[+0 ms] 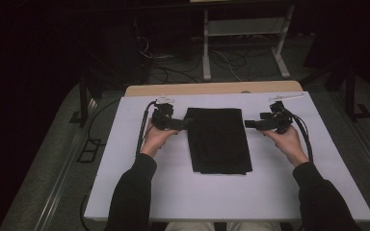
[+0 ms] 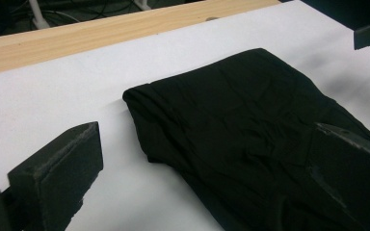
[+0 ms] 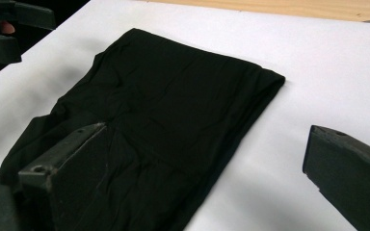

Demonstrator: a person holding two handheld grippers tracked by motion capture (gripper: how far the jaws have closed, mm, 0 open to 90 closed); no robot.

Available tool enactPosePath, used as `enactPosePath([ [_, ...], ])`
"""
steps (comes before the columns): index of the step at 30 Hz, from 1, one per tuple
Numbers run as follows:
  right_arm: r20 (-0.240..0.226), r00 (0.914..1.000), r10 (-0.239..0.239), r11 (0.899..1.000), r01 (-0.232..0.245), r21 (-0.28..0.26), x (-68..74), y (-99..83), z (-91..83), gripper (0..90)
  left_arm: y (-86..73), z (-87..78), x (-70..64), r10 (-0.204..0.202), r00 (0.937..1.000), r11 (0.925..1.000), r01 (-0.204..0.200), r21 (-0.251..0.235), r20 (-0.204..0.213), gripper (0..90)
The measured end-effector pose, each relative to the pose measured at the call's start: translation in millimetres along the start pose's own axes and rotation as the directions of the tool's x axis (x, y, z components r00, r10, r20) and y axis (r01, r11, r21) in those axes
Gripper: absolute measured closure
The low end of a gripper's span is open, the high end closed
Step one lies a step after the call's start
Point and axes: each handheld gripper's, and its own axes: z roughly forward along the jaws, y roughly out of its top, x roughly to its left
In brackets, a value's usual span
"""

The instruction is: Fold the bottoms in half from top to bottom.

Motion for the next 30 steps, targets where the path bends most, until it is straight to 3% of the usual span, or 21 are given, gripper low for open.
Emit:
enactPosePath([
  [12, 0.003, 1.0, 0.0, 1.0, 0.0, -0.015, 0.6, -18.5, -20.4, 2.0, -8.8, -12.9, -6.8, 0.018, 0.9998, 0.9998, -0.017, -0.008, 0.009, 0.0],
  [30, -0.013, 0.9999, -0.012, 0.999, 0.011, -0.048, 13.4, -39.7, -46.6, 1.8, -25.8, -40.5, -16.3, 0.029, 0.9994, 0.9984, -0.028, -0.048, 0.02, 0.0],
])
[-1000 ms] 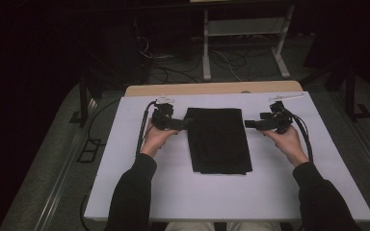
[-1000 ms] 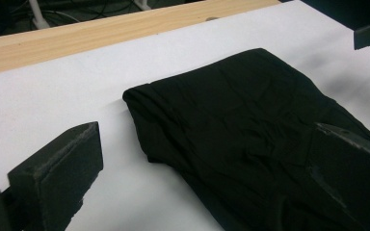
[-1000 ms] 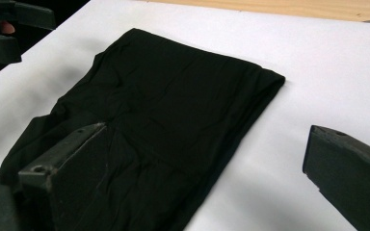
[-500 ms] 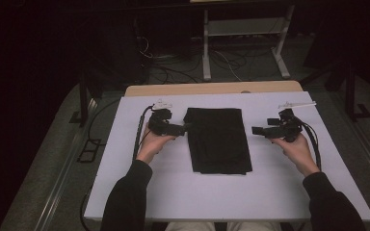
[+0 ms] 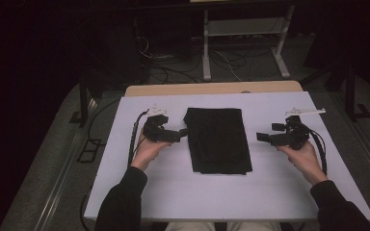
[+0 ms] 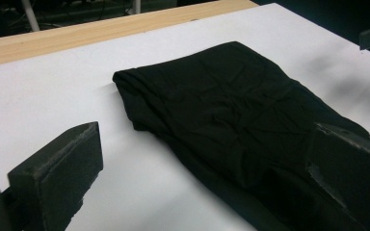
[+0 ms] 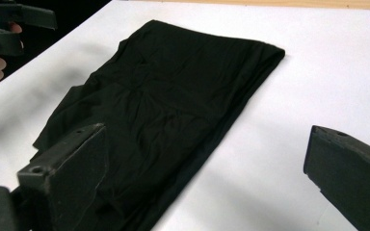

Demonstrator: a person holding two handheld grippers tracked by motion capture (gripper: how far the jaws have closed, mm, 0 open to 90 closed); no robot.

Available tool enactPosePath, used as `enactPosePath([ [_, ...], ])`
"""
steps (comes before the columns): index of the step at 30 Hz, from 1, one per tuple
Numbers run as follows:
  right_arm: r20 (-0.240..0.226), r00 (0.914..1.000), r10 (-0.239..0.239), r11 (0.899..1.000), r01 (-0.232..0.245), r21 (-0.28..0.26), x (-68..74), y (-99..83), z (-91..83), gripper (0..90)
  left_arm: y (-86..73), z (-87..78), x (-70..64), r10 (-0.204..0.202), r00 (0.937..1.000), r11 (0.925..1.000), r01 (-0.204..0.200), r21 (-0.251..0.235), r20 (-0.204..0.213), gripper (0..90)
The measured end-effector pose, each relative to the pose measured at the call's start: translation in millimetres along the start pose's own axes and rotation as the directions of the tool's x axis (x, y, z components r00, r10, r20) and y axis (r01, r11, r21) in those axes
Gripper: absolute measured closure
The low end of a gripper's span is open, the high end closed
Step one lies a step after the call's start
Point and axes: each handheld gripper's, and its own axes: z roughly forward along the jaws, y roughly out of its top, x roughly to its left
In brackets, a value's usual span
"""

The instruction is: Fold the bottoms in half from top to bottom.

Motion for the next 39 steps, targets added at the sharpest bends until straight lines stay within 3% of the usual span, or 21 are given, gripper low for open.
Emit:
enactPosePath([
  [4, 0.018, 0.9998, -0.001, 1.0, 0.001, 0.001, 2.5, -6.4, -4.8, 1.8, -4.5, -6.3, -6.4, 0.012, 0.9999, 0.9999, -0.012, -0.006, 0.006, 0.0],
  [19, -0.004, 0.9993, -0.038, 0.999, 0.038, 0.011, 22.3, -30.5, -22.9, 1.8, -27.8, -23.5, -34.2, 0.06, 0.9965, 0.9981, -0.059, -0.021, 0.059, 0.0],
  [29, -0.023, 0.9967, -0.078, 0.997, 0.078, 0.005, 39.7, -50.6, -32.9, 1.5, -54.4, -41.9, -43.3, 0.063, 0.9953, 0.9975, -0.06, -0.036, 0.074, 0.0],
  [39, -0.023, 0.9946, -0.101, 0.995, 0.102, 0.024, 45.5, -71.0, -39.6, 1.1, -74.2, -59.4, -50.1, 0.089, 0.9929, 0.9952, -0.085, -0.049, 0.079, 0.0],
])
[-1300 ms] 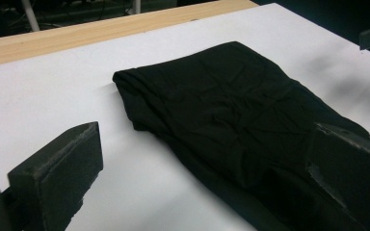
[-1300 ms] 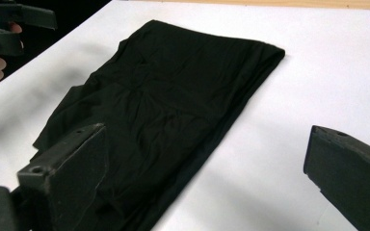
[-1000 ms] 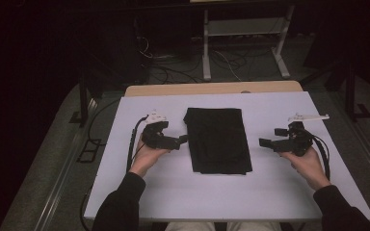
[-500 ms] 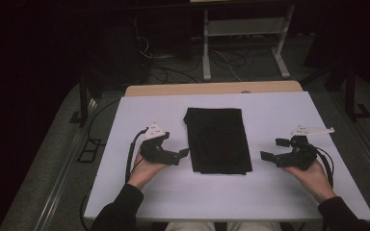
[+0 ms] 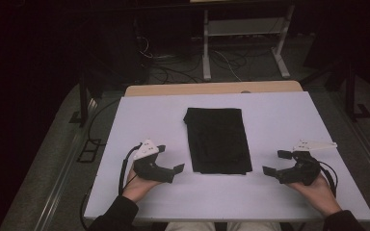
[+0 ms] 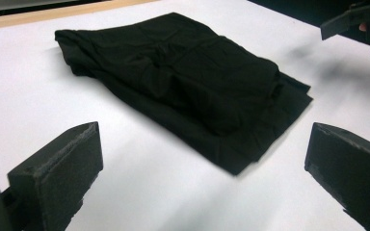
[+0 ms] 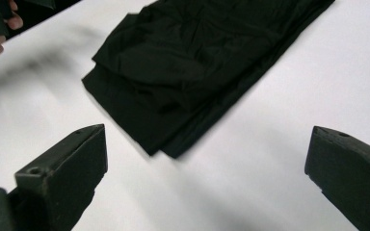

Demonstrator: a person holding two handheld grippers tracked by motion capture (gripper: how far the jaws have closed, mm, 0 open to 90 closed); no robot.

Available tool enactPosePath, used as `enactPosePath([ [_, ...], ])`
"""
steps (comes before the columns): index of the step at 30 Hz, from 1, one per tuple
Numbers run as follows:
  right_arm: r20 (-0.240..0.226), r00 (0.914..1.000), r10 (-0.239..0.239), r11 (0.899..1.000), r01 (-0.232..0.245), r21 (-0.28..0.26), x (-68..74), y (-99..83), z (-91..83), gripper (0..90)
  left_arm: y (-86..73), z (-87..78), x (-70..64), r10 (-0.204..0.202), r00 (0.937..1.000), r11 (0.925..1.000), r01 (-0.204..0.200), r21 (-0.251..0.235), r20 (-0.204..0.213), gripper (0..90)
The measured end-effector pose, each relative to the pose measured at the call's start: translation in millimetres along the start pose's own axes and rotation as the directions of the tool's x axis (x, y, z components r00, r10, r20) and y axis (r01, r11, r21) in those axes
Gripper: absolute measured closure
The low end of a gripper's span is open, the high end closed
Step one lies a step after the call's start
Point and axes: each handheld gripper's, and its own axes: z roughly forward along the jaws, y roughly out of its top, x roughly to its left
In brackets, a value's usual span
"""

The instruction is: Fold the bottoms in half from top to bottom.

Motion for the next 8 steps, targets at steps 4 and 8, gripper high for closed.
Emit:
enactPosePath([
  [4, 0.005, 1.0, 0.001, 1.0, -0.001, 0.002, -0.4, -7.3, -3.2, 0.8, -8.7, -3.5, 1.5, 0.006, 0.9998, 0.9998, -0.006, -0.019, -0.019, 0.0],
  [8, 0.025, 0.9996, -0.016, 1.0, 0.016, 0.01, -1.0, -13.8, -4.8, 0.8, -13.2, -2.5, 2.2, 0.001, 0.9999, 0.9999, -0.001, -0.011, -0.012, 0.0],
])
